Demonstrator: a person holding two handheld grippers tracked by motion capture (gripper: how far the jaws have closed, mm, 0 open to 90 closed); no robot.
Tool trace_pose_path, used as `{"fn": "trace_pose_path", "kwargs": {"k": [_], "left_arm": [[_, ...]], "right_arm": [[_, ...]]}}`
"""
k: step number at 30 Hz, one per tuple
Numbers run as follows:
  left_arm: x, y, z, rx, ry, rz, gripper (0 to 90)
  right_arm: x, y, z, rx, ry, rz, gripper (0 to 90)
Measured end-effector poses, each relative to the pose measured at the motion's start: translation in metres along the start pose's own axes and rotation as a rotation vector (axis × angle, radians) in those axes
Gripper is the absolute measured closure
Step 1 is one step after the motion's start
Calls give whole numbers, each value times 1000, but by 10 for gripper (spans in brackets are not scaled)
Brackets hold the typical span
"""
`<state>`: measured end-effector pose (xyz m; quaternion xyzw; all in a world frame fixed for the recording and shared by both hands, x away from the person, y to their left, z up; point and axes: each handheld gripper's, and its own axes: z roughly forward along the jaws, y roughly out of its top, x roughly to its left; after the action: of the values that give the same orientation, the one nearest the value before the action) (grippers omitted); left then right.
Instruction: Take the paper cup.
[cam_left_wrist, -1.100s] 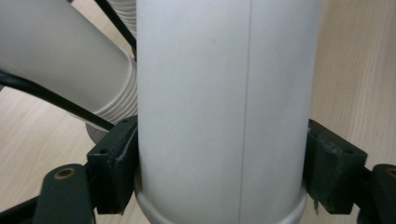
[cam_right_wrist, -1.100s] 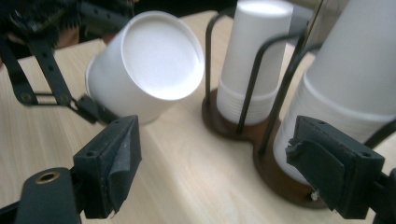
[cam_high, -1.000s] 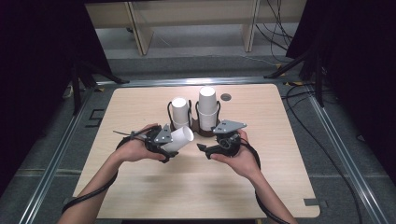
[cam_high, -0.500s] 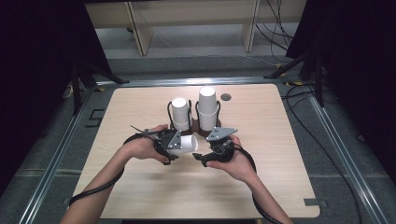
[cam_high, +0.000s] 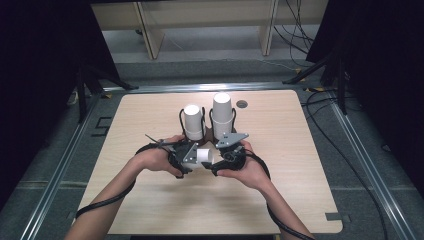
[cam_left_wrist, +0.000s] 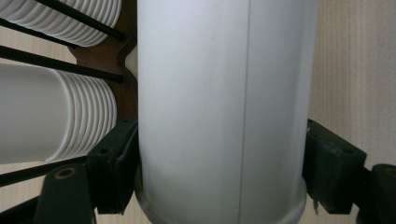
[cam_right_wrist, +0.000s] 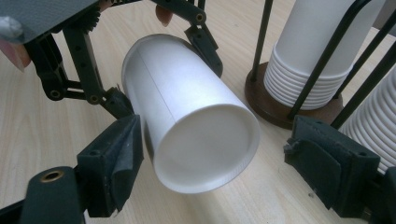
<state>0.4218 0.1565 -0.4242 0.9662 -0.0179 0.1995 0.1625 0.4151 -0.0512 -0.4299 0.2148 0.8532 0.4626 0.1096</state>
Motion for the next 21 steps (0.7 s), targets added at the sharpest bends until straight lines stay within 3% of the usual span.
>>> {"fn": "trace_pose_path", "kwargs": {"k": [3, 13, 15, 21], "left_arm": [[0, 1, 0, -3, 1, 8, 226], [0, 3, 0, -11, 3, 31, 229], [0, 4, 0, -11, 2, 36, 229], [-1, 5, 0, -16, -3, 39, 229]], "right_arm": [[0, 0, 1, 17, 12, 4, 193], [2, -1, 8, 41, 47, -48, 215], [4, -2, 9, 53, 55, -17, 218], [4, -3, 11, 53, 59, -28, 232]]}}
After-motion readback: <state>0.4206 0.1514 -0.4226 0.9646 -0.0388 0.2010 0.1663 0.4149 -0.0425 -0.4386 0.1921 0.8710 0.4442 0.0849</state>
